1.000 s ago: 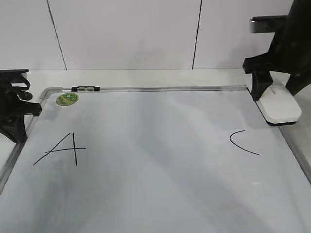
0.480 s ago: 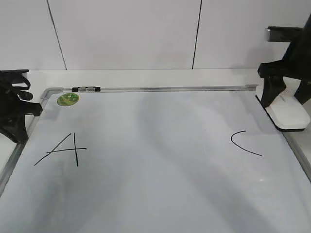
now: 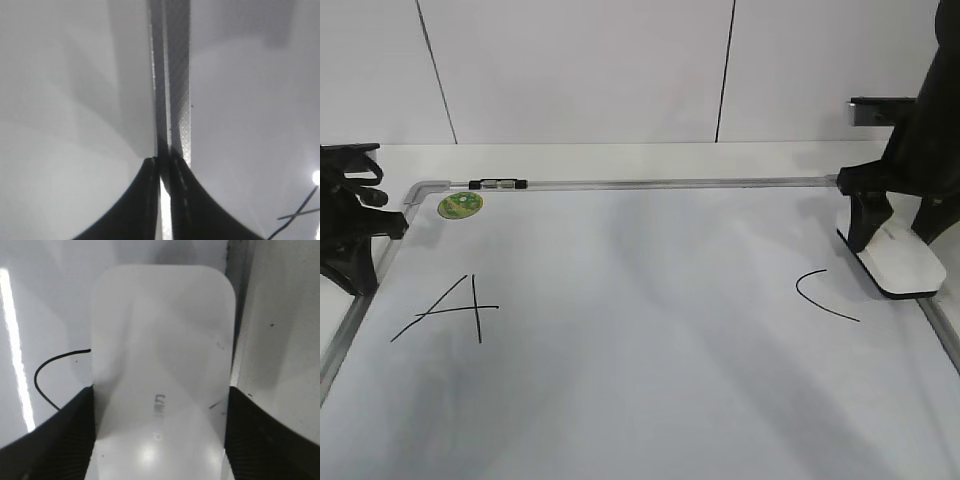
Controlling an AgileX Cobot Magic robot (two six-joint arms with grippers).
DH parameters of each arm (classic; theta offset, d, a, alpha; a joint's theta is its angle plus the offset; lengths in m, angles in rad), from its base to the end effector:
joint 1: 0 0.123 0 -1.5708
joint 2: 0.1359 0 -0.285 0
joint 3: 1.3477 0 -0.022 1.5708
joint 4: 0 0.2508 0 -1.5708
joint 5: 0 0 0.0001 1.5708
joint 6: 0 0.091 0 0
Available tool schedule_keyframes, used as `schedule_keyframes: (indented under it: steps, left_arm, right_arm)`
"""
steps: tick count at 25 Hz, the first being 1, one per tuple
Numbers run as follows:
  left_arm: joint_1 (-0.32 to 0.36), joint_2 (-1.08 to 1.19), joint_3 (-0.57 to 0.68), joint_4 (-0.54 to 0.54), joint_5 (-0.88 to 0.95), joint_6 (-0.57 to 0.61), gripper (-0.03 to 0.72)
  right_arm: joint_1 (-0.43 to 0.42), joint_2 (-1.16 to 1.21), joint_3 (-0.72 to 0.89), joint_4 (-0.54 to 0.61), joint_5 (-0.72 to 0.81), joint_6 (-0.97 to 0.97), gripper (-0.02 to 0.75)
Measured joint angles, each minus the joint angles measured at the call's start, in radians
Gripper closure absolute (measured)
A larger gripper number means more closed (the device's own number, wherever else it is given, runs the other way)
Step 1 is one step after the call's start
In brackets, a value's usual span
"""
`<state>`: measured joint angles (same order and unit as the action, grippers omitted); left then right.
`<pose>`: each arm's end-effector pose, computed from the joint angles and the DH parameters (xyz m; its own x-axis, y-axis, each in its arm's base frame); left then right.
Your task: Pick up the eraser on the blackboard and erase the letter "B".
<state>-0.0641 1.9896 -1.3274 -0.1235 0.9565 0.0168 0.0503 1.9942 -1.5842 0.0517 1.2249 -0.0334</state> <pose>0.3750 -0.0333 0.1569 -0.9993 0.0097 -0.0373 0.0135 0.9946 -0.1028 0.3974 0.0244 0.2150 -0.9975 -0.0661 -0.0243 -0.0672 0.9966 0.0482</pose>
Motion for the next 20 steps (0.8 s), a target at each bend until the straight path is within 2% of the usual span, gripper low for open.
schedule_keyframes:
  steps: [20]
  left_arm:
    - [0.000, 0.000, 0.000, -0.002, 0.002, 0.000, 0.659]
  right_arm:
    - [-0.001, 0.060, 0.000, -0.019, -0.041, 0.026, 0.171]
